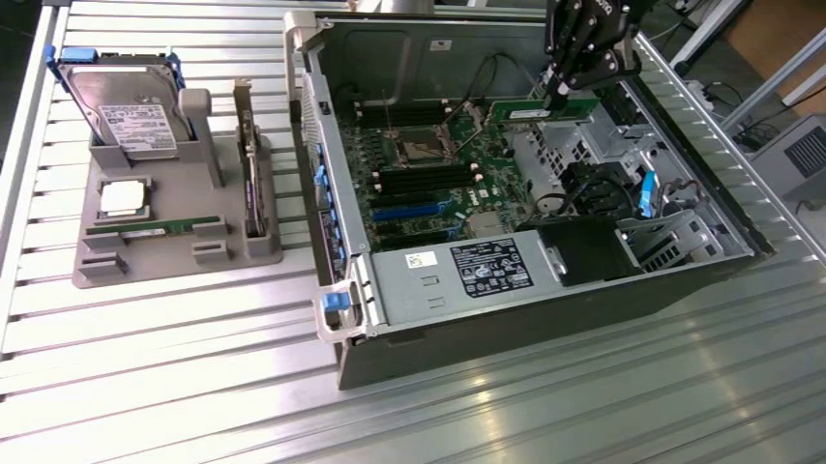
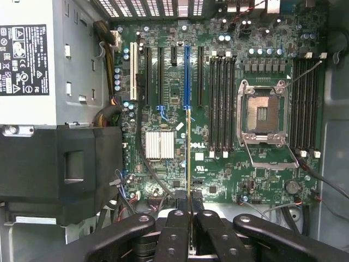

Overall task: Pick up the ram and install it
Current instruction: 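Insert the ram into the slot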

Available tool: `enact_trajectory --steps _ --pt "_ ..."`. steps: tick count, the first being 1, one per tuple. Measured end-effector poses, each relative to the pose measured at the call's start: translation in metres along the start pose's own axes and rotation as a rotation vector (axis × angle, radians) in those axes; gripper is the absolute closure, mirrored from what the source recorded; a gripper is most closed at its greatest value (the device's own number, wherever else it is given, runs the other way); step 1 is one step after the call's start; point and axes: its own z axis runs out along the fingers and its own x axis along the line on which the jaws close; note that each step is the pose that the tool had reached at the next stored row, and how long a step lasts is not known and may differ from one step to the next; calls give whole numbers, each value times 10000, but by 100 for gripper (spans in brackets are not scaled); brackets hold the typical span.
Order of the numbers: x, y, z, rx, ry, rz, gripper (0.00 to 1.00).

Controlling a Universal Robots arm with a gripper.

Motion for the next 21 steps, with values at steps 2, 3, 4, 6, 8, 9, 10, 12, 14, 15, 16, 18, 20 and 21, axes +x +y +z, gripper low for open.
enact_trajectory --steps 2,3,4,6,8,9,10,12,14,15,16,18,20,21 --pt "-1 0 10 0 0 0 88" --pt "-1 0 13 0 -1 0 88" --pt "-2 0 15 0 0 0 88" --pt "-2 0 21 0 -1 0 88" --pt "-4 0 32 0 0 0 88" --pt "-4 0 38 0 0 0 88" --pt "-5 0 43 0 -1 0 88" --pt "-5 0 52 0 0 0 88" --pt "-7 0 64 0 0 0 88" --pt "-7 0 69 0 0 0 88" --pt "-7 0 73 0 1 0 88" --pt "-8 0 87 0 0 0 88" --pt "-9 0 97 0 0 0 88" --pt "-9 0 104 0 0 0 88"
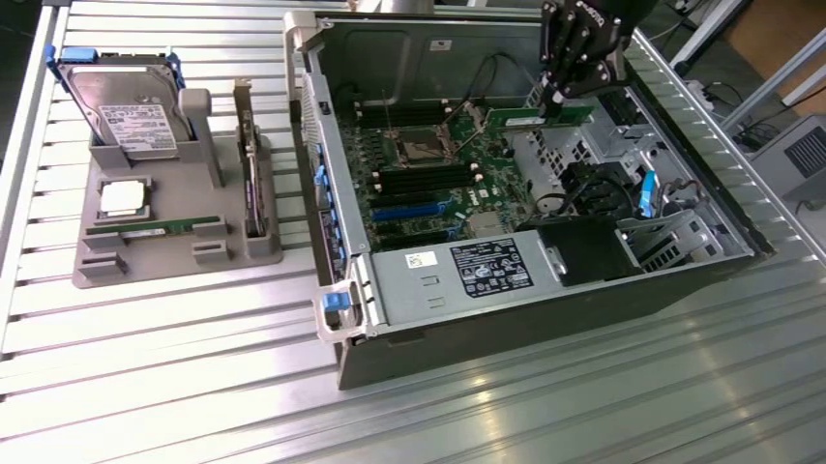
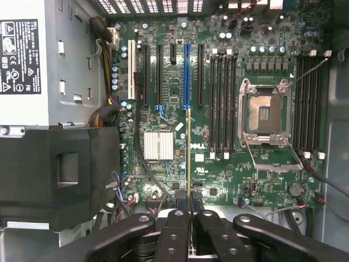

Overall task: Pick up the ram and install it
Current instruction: 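Insert the ram into the slot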

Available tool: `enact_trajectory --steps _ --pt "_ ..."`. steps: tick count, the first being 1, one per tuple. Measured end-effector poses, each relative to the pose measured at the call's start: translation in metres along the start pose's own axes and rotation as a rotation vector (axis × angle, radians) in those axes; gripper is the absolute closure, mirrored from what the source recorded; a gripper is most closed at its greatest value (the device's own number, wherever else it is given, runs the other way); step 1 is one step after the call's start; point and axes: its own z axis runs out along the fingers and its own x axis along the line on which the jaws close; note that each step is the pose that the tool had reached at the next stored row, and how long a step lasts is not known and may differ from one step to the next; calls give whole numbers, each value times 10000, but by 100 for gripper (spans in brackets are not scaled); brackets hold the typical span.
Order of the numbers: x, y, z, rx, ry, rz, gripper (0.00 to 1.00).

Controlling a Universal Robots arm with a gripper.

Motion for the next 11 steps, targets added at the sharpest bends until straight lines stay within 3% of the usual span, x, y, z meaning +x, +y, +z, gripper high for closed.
enact_trajectory --steps 11 --pt "-3 0 52 0 -1 0 88"
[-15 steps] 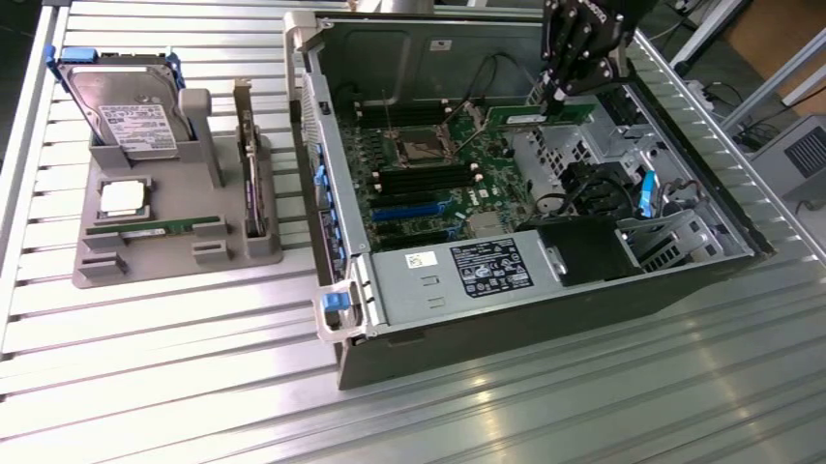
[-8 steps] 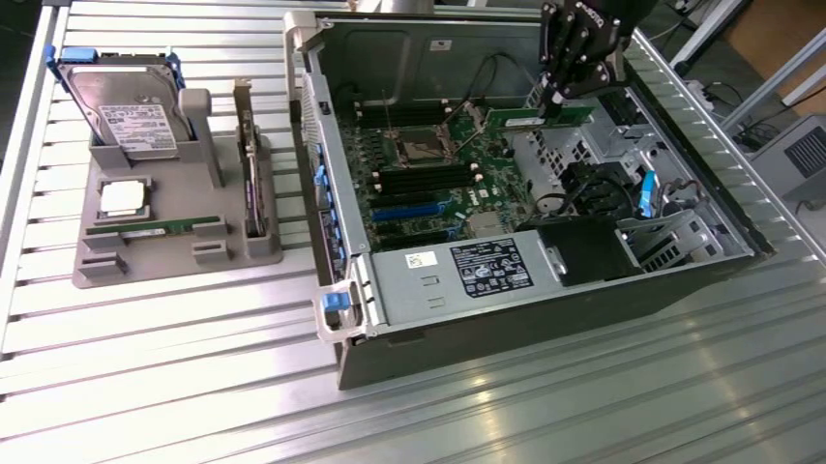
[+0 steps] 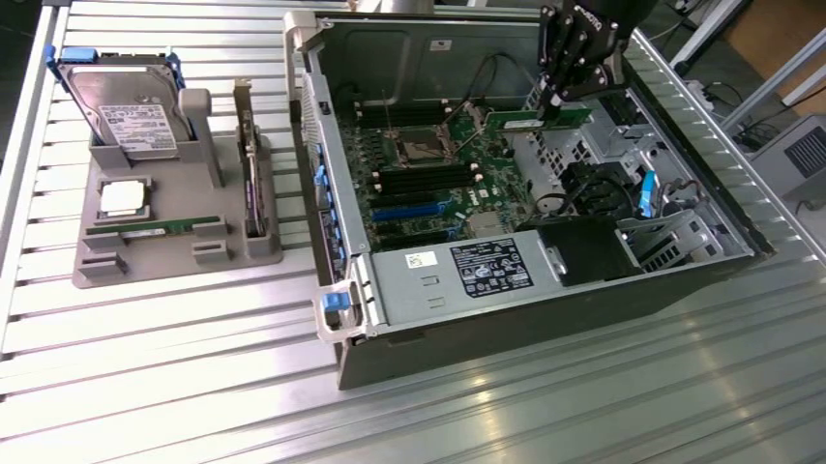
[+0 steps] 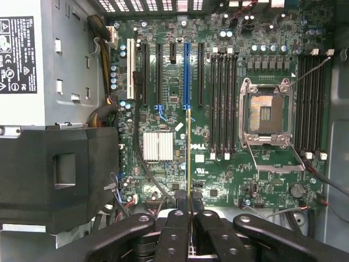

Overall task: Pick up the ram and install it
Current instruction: 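Insert the ram into the slot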

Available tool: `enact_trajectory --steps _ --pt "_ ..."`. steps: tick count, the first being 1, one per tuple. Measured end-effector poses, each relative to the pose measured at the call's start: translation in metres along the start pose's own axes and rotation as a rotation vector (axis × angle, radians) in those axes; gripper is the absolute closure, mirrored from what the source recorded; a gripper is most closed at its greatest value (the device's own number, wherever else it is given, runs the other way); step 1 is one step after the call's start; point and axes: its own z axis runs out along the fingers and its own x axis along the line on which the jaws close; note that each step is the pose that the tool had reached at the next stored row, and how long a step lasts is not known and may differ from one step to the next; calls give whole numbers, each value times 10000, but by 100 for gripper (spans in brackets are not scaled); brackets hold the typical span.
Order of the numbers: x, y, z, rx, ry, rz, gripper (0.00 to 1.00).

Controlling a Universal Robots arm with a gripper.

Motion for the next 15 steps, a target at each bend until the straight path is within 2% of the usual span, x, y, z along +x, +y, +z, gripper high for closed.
enact_trajectory --steps 9,15 --pt "-4 23 61 0 1 0 88" --pt "-11 121 77 -1 1 4 88"
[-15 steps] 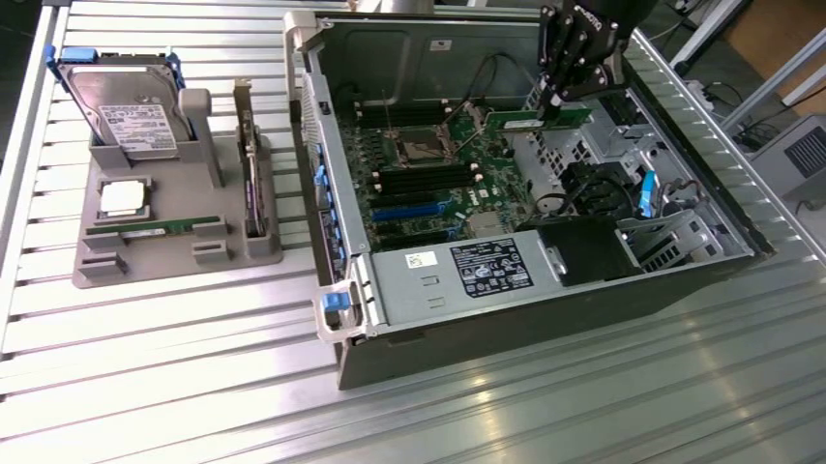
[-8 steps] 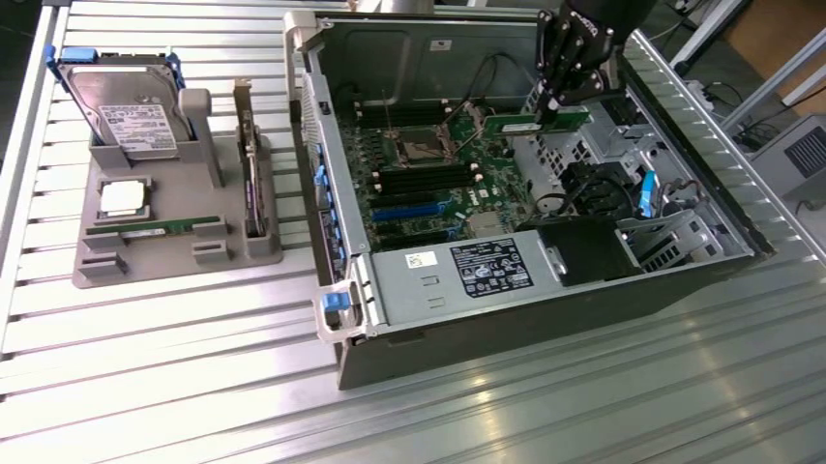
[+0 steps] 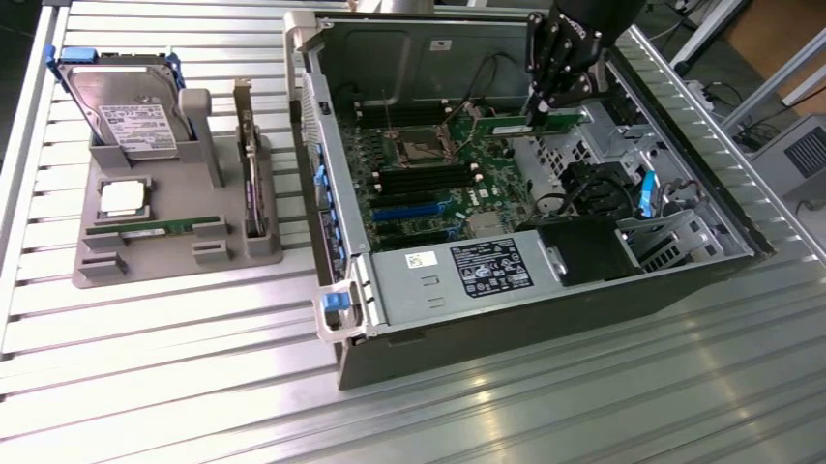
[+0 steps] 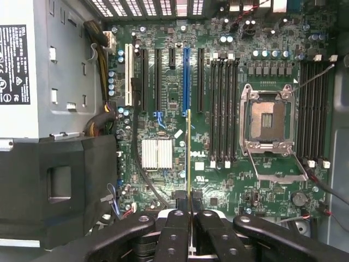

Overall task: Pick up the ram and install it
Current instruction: 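Insert the ram into the slot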

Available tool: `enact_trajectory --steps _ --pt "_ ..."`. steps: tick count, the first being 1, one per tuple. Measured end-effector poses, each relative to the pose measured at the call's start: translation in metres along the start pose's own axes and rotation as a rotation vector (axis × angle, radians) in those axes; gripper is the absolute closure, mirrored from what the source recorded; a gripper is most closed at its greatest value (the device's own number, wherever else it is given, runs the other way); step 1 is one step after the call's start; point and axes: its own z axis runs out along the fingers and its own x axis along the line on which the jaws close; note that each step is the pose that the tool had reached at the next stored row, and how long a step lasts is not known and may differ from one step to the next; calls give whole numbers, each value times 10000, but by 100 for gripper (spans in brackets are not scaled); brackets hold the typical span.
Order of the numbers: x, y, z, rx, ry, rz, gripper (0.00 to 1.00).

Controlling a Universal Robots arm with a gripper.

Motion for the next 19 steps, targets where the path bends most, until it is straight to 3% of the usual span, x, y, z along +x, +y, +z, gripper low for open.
enact_trajectory --steps 19 --pt "-21 31 62 -1 0 9 88"
